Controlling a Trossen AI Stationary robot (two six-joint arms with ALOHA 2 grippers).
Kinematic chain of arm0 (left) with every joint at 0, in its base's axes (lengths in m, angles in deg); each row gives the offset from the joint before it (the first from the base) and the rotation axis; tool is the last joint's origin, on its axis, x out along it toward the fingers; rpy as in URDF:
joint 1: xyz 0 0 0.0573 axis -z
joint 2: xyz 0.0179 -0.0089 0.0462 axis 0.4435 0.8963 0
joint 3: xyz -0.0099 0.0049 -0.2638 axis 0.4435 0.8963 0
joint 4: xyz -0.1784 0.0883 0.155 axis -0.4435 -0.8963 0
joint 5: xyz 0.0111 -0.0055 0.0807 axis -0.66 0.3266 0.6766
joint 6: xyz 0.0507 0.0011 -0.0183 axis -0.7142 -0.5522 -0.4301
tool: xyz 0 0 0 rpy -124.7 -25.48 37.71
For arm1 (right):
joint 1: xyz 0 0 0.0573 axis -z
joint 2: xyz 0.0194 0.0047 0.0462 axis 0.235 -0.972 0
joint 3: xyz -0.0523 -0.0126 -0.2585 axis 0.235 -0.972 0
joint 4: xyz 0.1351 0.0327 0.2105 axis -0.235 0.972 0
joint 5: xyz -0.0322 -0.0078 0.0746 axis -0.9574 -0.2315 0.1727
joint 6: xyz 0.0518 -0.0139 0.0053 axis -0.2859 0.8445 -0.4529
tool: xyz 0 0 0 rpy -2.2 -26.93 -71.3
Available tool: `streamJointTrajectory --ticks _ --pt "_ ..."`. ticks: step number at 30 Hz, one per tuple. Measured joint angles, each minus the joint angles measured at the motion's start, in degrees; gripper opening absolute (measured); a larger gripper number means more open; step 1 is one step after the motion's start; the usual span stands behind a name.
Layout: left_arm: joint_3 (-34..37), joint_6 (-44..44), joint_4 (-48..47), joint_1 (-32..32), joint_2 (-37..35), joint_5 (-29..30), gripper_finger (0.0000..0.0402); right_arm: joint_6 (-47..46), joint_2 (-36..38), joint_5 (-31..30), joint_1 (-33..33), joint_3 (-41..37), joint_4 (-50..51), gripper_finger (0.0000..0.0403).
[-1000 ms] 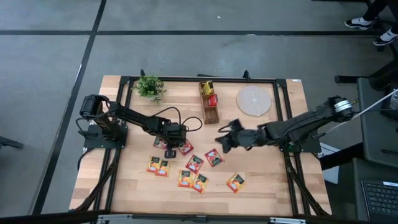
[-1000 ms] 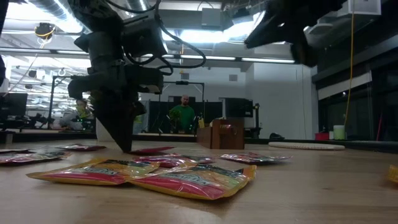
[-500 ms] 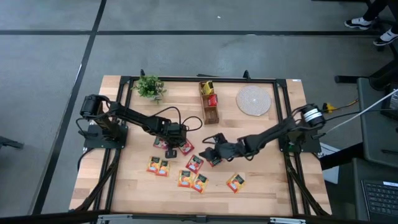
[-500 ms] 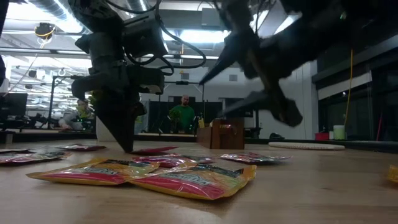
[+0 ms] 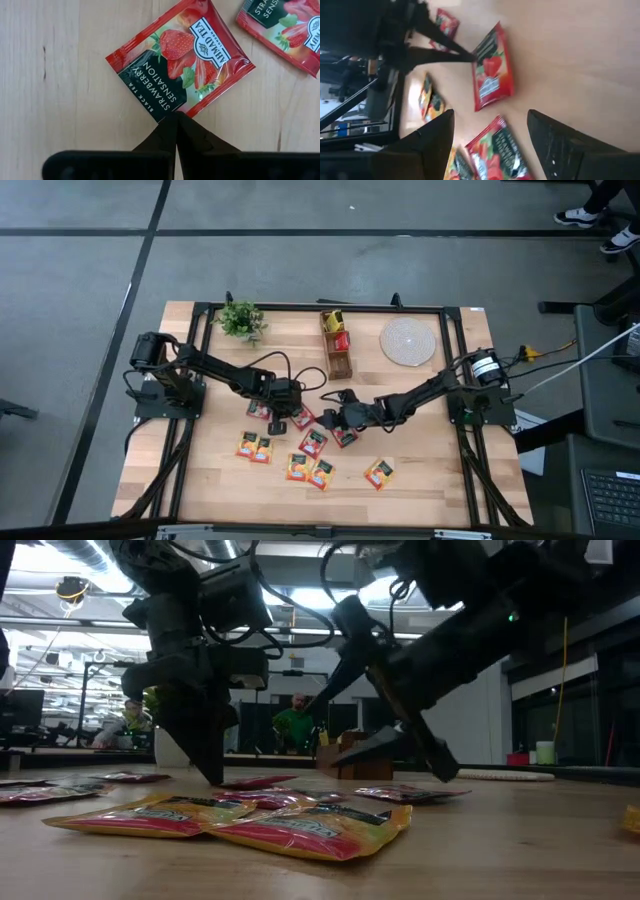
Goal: Pick & Place Tea
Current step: Put the red tea bag into the middle section of the wooden organizer
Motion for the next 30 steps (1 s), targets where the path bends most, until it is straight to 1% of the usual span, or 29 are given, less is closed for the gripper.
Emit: streamJointTrajectory --ticks 5,9,15,23,30 --pt "0.02 -0.47 1.39 0.02 0.07 0.02 0.0002 -0.04 -1.76 2.78 1.19 0.02 -0.14 0.0251" --pt "0.02 -0.57 2.46 0.02 0.07 0.02 0.0002 0.00 -2.01 2.82 1.56 0.07 -0.57 0.0251" --pt "0.02 -0.57 6.55 0.02 0.43 0.01 0.0002 0.19 -2.03 2.83 2.08 0.08 -0.16 0.0251" --pt "-0.32 0.13 7.02 0.00 3.20 -1.23 0.0002 0.11 -2.03 2.83 2.12 0.09 -0.04 0.0251" --pt "-0.26 0.35 7.21 0.02 3.24 -0.51 0.0002 0.07 -2.07 3.20 2.12 0.07 -0.27 0.0251"
